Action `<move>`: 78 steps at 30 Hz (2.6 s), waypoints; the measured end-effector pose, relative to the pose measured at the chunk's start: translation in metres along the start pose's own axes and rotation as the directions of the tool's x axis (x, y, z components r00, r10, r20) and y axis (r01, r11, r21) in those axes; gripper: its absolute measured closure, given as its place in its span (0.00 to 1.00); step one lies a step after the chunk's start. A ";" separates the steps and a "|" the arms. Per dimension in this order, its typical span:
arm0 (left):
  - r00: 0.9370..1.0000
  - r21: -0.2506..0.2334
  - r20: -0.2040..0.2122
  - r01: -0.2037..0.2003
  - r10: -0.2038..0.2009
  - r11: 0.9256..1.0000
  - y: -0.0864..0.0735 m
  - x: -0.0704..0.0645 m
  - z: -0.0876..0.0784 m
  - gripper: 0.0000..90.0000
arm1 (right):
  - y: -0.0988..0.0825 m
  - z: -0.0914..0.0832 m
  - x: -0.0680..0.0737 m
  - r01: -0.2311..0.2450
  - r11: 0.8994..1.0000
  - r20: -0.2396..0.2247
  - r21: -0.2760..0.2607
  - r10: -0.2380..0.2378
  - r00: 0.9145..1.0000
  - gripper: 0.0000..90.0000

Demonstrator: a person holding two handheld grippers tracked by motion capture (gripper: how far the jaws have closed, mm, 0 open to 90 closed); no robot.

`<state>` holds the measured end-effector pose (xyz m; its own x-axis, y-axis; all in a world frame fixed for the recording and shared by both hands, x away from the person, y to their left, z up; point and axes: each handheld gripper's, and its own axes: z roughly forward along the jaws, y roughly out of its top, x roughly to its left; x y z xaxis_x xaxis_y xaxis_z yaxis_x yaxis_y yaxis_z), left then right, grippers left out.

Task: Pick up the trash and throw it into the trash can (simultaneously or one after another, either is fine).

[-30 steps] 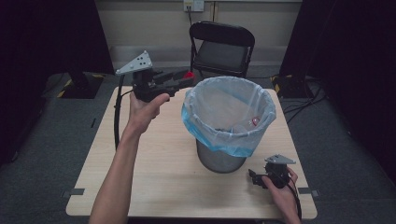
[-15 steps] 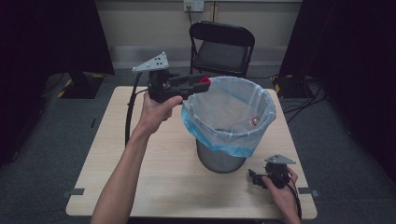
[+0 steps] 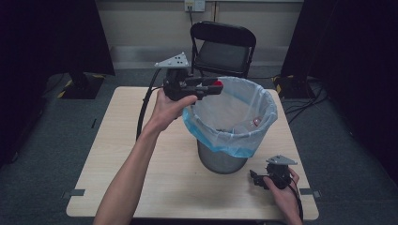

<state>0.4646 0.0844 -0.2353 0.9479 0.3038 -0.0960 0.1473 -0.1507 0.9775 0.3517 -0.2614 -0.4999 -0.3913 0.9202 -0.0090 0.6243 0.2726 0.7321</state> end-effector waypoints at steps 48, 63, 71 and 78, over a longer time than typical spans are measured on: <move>0.987 -0.040 -0.143 0.064 -0.070 0.997 -0.021 0.018 -0.055 0.18 | 0.000 0.000 0.000 0.001 1.000 0.000 0.000 -0.001 1.000 0.12; 0.969 -0.010 -0.240 0.063 -0.064 0.998 -0.035 0.022 -0.082 0.17 | 0.000 0.000 0.000 0.001 1.000 0.000 0.000 -0.001 1.000 0.12; 0.960 0.034 -0.276 0.054 -0.043 0.998 -0.042 0.018 -0.095 0.17 | 0.000 0.000 0.000 0.001 1.000 0.000 0.000 -0.001 1.000 0.12; 0.956 0.052 -0.289 0.061 -0.043 0.997 -0.059 0.017 -0.108 0.17 | 0.000 0.000 0.000 0.001 1.000 0.000 0.000 -0.001 1.000 0.12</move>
<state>0.4411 0.1999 -0.2744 0.8187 0.5686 -0.0801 0.2193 -0.1807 0.9588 0.3517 -0.2614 -0.4998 -0.3920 0.9199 -0.0102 0.6239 0.2740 0.7320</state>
